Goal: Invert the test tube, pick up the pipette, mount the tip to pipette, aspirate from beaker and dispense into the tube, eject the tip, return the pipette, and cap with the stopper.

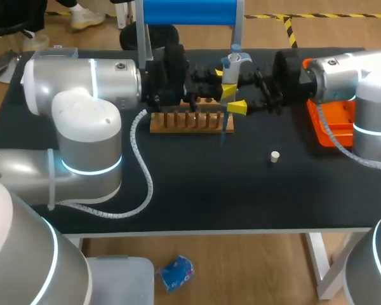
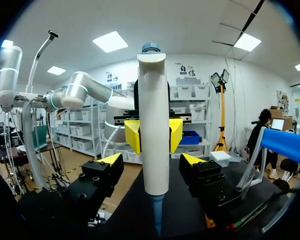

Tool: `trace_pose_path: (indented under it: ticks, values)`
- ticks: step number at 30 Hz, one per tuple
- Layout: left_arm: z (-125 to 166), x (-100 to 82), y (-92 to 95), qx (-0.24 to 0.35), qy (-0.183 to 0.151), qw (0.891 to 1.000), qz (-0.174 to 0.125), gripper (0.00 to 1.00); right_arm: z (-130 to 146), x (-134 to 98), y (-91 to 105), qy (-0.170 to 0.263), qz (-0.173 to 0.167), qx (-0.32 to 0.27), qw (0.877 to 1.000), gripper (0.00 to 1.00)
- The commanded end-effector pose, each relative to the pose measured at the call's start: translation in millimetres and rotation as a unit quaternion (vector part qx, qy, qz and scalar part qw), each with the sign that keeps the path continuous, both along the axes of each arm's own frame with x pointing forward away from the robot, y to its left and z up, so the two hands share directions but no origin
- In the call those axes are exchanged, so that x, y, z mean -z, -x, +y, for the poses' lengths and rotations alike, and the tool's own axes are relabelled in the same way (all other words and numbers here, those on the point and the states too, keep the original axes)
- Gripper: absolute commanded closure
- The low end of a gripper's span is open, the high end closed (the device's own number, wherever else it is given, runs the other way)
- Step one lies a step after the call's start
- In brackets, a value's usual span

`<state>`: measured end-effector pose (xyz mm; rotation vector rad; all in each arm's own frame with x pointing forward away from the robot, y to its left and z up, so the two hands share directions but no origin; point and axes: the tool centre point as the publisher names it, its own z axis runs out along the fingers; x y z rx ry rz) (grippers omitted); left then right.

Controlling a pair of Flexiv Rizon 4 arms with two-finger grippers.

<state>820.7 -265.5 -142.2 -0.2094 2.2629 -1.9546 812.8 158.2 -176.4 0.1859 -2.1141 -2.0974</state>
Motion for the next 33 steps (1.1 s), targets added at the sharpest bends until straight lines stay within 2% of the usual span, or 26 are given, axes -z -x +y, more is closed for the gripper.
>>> trace_pose_path:
  ticks: [1,3,5,8,11,12,14,22,24,25,29,33]
  values:
    - [-3,1.8,0.3,-0.004,0.003,1.000,-0.001,1.00,3,0,-1.2,-0.001,-0.001,-0.001,1.000,0.42]
    - [-3,1.7,0.7,-0.004,0.005,1.000,-0.001,1.00,3,0,-1.5,-0.001,-0.002,-0.001,1.000,0.53]
    - [-3,1.8,1.1,-0.004,0.005,1.000,-0.001,1.00,4,0,-1.7,-0.001,-0.002,0.000,1.000,0.58]
    - [-3,2.6,1.7,-0.003,0.005,1.000,0.001,1.00,4,0,-1.7,-0.002,-0.002,0.000,1.000,0.73]
    - [-4,3.0,1.9,-0.002,0.004,1.000,0.003,1.00,4,-1,-2.0,-0.002,-0.001,-0.001,1.000,0.79]
    - [-4,3.1,1.9,-0.002,0.004,1.000,0.004,1.00,4,-1,-2.1,-0.002,-0.001,-0.001,1.000,0.84]
    - [-4,3.3,1.9,-0.001,0.003,1.000,0.005,1.00,5,0,-2.3,-0.001,0.000,-0.001,1.000,0.99]
    - [-3,2.1,2.2,-0.002,0.004,1.000,0.002,1.00,5,0,-2.9,-0.001,0.001,-0.002,1.000,1.00]
    - [-2,0.3,2.5,-0.018,0.018,1.000,-0.006,1.00,6,0,-3.1,0.000,0.001,-0.003,1.000,1.00]
    - [-1,-1.2,1.9,-0.012,0.025,1.000,-0.005,0.00,6,0,-3.2,0.000,0.001,-0.003,1.000,1.00]
    - [4,-8.0,0.3,-0.029,0.040,0.999,-0.013,0.00,5,1,-4.0,0.000,0.002,-0.003,1.000,1.00]
    - [16,-14.9,-4.0,-0.063,0.079,0.995,-0.018,0.00,-9,1,-7.2,-0.015,0.005,-0.003,1.000,1.00]
